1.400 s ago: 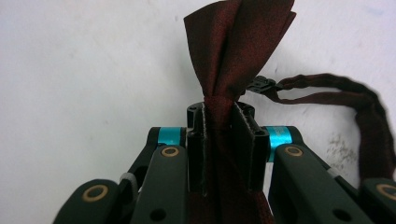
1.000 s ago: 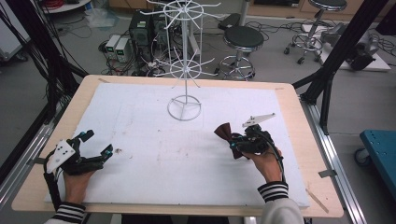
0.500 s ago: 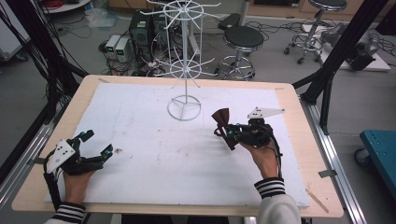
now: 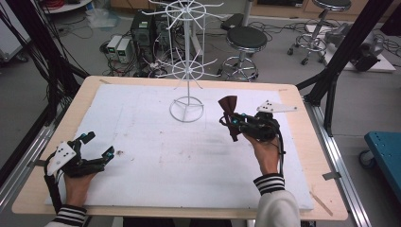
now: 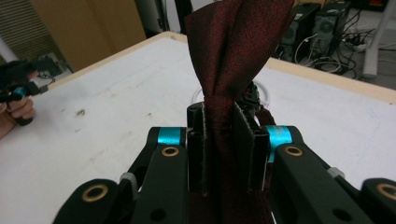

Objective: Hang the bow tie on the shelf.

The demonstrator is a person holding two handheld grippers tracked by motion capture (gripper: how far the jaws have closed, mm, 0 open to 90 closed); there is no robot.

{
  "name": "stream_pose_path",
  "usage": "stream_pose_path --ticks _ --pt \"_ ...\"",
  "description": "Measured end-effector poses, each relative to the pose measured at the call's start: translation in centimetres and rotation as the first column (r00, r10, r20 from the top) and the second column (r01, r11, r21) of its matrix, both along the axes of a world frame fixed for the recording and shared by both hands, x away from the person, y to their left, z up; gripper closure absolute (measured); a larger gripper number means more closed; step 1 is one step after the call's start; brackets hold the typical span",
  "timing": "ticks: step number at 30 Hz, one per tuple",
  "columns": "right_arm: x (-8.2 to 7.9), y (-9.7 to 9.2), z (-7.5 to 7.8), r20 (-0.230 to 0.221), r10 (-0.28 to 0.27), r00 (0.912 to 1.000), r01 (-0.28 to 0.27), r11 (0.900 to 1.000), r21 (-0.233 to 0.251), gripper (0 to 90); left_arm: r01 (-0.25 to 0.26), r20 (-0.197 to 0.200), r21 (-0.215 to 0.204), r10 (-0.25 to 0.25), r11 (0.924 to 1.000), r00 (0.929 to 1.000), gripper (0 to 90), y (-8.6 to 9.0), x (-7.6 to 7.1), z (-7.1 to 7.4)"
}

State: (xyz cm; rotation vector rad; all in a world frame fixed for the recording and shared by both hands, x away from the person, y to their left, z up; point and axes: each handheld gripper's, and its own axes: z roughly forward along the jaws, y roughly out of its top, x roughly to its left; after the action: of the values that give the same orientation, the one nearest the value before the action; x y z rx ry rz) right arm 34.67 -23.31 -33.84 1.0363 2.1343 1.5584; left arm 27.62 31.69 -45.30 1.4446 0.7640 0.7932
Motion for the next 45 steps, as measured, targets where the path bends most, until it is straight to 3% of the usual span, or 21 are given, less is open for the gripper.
stream_pose_path --ticks 5,14,20,29,31,39,45 --pt "0.7 0.1 0.9 0.028 -0.02 0.9994 0.019 0.9995 0.027 76.4 0.001 0.0 0.0 -0.001 1.0 1.0 7.6 0.0 0.0 0.0" --pt "2.1 0.5 2.9 0.065 -0.067 0.9956 0.065 0.9973 0.033 76.3 0.001 0.001 -0.002 -0.001 1.0 1.0 7.6 0.0 0.0 0.0" --pt "3.1 0.7 3.9 0.094 -0.071 0.993 0.068 0.9969 0.04 76.3 0.002 0.0 -0.004 -0.002 1.0 1.0 7.6 0.0 0.0 0.0" --pt "4.5 0.8 5.0 0.102 -0.105 0.9892 0.101 0.9937 0.049 76.3 0.001 0.001 -0.004 -0.001 1.0 1.0 7.6 0.0 0.0 0.0" --pt "4.7 1.1 5.4 0.111 -0.11 0.9877 0.108 0.9939 0.021 76.3 0.001 0.002 -0.005 -0.001 1.0 1.0 7.6 0.0 0.0 0.0" --pt "5.6 2.2 6.4 0.146 -0.133 0.9802 0.136 0.9906 -0.012 76.3 0.002 0.003 -0.005 -0.002 1.0 1.0 7.6 0.0 0.0 0.0" --pt "6.5 2.6 7.0 0.151 -0.166 0.9745 0.168 0.9858 -0.003 76.3 0.002 0.002 -0.006 -0.002 1.0 1.0 7.6 0.0 0.0 0.0"
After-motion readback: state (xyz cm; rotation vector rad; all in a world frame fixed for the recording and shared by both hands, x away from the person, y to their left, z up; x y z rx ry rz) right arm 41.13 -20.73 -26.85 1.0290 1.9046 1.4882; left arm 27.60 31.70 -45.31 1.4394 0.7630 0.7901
